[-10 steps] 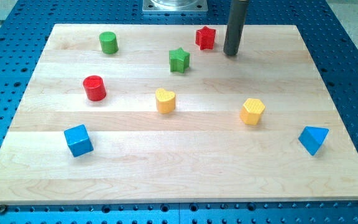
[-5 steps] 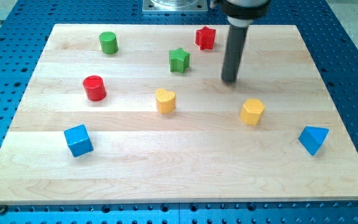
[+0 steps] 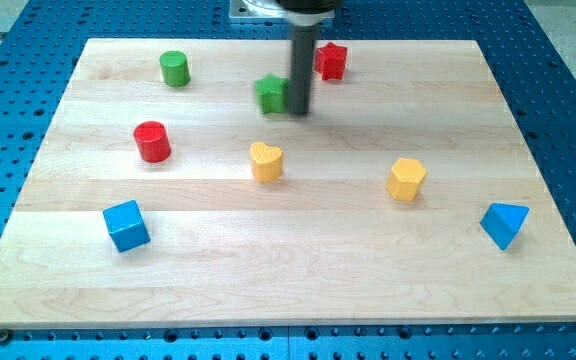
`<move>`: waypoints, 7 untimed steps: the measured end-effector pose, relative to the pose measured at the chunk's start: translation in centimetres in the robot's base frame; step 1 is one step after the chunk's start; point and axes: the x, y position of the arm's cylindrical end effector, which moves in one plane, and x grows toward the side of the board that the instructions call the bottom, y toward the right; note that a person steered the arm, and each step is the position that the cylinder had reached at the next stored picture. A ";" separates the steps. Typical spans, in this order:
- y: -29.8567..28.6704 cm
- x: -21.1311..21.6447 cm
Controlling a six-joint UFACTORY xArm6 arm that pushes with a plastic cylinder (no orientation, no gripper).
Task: Push the green star towards the center left side of the board
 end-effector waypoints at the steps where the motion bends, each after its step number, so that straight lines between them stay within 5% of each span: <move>1: -6.9 1.5; 3: 5.5 -1.4; 5: -3.2 -2.6; 6: 2.5 -3.1; 7: -2.5 -6.0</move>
